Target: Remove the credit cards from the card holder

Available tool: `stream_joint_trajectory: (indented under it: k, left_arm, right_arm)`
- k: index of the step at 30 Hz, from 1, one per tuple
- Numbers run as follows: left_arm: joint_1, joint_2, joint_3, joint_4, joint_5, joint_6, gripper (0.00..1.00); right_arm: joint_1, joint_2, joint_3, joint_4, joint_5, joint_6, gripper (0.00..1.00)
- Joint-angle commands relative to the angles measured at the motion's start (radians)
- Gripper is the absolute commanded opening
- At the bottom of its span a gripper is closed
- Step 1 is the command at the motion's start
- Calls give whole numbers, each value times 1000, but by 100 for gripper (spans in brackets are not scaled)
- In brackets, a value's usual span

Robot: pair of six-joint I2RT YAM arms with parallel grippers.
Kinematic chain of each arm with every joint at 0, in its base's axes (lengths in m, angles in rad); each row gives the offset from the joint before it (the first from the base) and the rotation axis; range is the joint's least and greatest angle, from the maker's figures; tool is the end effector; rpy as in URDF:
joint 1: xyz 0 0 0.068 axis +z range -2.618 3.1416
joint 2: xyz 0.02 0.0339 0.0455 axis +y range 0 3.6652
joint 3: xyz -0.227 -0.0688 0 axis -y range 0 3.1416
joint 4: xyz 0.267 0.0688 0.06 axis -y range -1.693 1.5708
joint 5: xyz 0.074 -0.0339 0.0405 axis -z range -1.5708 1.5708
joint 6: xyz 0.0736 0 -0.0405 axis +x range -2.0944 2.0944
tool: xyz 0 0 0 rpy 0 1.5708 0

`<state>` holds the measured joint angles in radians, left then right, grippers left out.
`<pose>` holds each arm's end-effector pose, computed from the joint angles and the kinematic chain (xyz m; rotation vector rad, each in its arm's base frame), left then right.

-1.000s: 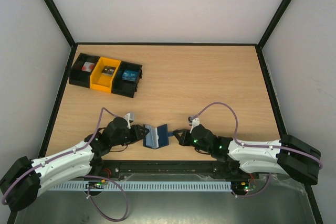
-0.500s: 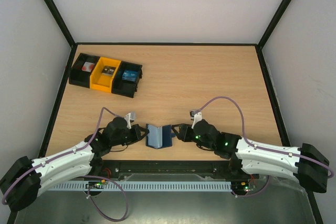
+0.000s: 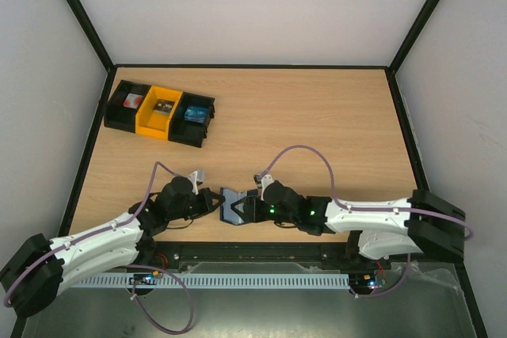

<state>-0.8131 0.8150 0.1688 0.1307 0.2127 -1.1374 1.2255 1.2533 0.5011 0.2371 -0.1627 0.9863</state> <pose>0.1541 -0.1854 0.0939 -0.2396 2.3878 -1.2990 0.0946 0.2983 0.1183 -0.4091 2.4254 1.3702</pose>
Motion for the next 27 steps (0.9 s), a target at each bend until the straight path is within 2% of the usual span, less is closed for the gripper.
stream_joint_trajectory:
  k: [1, 5, 11, 16, 18, 27]
  left_arm:
    - [2, -1, 6, 6, -13, -5, 3]
    - [2, -5, 11, -7, -8, -2, 3]
    - [2, -18, 12, -17, -11, -5, 6]
    - [2, -18, 12, -20, -10, 1, 17]
    - [2, -16, 8, -21, -16, -1, 23]
    - [2, -2, -11, 14, -16, -7, 37]
  right_arm:
    - [6, 103, 28, 86, -25, -13, 62]
    - [6, 200, 31, 141, -79, -6, 63]
    - [6, 259, 0, 165, -29, -4, 64]
    - [6, 259, -39, 194, 6, 10, 43]
    - [6, 253, -49, 199, 17, 12, 39]
    - [6, 242, -91, 238, 46, 37, 35]
